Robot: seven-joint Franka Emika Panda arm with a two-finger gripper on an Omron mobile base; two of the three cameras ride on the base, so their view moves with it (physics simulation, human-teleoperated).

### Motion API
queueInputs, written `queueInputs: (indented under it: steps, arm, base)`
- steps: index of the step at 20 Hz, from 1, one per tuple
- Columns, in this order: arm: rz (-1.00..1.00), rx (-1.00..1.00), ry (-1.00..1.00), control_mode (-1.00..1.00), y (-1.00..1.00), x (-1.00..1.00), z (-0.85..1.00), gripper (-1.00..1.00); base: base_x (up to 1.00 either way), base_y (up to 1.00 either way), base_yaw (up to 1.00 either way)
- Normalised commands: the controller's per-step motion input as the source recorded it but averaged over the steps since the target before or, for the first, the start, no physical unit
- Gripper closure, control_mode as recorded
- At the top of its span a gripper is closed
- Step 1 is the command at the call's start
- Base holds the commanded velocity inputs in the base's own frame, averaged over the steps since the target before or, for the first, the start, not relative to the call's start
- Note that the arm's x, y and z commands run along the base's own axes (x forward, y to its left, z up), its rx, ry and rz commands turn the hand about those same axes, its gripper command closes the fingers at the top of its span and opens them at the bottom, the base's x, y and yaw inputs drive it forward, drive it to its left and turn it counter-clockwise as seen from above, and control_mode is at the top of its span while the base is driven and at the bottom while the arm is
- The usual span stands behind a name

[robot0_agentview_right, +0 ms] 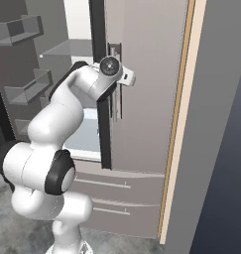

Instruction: There is a bowl on the dining counter. Grab a lemon wedge from the fridge and place it in the bowl. Then get the liquor bottle and glass cup from the cabinet and place them next to the bowl.

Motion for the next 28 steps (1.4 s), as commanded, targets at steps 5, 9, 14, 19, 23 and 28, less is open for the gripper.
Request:
queueInputs:
  steps: [5, 9, 14, 19, 23, 28]
  arm:
    - [0.00, 0.00, 0.00, -1.00, 0.00, 0.43, -0.02, -1.00]
    - [0.00, 0.00, 0.00, -1.00, 0.00, 0.35, -0.06, 1.00]
    - [-0.01, -0.01, 0.00, -1.00, 0.00, 0.16, -0.05, 1.00]
    - [-0.11, -0.04, -0.01, -1.00, -0.28, -0.24, 0.00, 1.00]
    - [-0.15, 0.00, 0.00, -1.00, -0.74, -0.71, 0.00, 1.00]
    - [-0.13, 0.00, 0.00, -1.00, -0.98, -0.91, 0.02, 1.00]
  base:
    - [0.00, 0.00, 0.00]
    - [0.00, 0.00, 0.00]
    - [0.00, 0.00, 0.00]
    - [0.00, 0.00, 0.00]
    - [0.00, 0.00, 0.00]
    - [0.00, 0.00, 0.00]
